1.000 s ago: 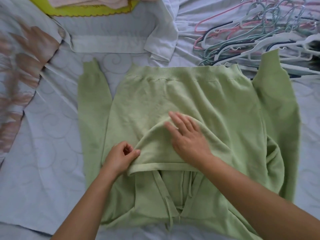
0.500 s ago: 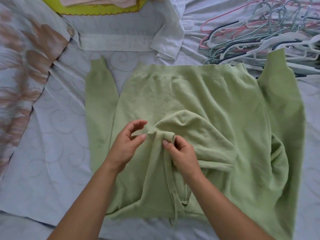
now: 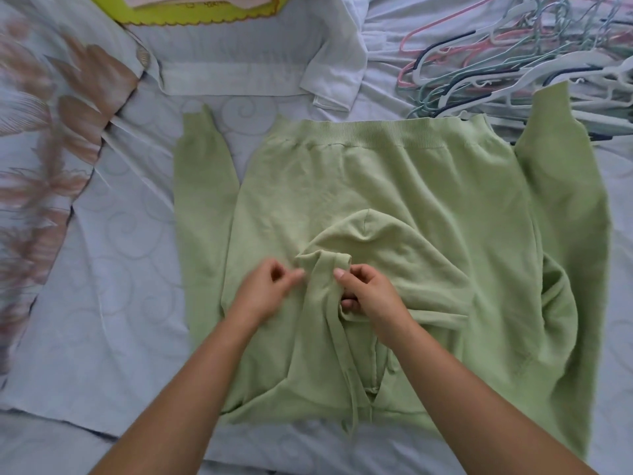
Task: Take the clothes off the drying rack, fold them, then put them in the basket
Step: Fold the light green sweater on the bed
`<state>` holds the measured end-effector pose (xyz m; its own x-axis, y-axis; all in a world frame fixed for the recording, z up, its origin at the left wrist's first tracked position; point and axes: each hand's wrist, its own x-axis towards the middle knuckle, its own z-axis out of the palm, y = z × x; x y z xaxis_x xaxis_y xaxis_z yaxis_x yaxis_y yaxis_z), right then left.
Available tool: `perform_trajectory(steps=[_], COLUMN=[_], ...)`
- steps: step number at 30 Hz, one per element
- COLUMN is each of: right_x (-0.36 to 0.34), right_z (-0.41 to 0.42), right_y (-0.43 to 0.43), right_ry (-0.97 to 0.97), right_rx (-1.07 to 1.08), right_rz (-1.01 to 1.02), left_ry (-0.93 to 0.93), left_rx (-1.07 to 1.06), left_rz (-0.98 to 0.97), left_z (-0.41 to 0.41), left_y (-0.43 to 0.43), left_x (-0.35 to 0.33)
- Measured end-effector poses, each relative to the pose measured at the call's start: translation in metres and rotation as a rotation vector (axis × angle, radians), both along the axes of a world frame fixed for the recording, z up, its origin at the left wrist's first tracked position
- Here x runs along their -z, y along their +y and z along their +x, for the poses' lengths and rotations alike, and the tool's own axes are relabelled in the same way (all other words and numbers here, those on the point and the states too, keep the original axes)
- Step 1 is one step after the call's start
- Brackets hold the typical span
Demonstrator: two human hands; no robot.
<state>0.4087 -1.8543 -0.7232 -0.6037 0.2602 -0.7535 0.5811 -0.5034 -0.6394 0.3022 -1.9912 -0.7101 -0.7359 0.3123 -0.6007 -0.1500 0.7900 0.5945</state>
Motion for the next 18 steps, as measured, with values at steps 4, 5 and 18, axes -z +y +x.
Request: perform_trajectory(steps=[4, 5, 18], right_x=[-0.007, -0.008, -0.015], right_z=[-0.012, -0.016, -0.042], right_y=[-0.001, -0.001, 0.007], right_ry=[-0.011, -0.011, 0.014], right_rx=[-0.065, -0.067, -0.235], right_rz=[-0.024, -0.035, -0.152], left_ry=[-0.318, -0.287, -0.386], left_rx=[-0.297, -0.417, -0.492], left_rz=[0.276, 0.356, 0.326], left_z=[0.068, 0.076, 0.025], left_y=[-0.015, -0.02, -0.005], left_x=[0.006, 0.011, 0.011])
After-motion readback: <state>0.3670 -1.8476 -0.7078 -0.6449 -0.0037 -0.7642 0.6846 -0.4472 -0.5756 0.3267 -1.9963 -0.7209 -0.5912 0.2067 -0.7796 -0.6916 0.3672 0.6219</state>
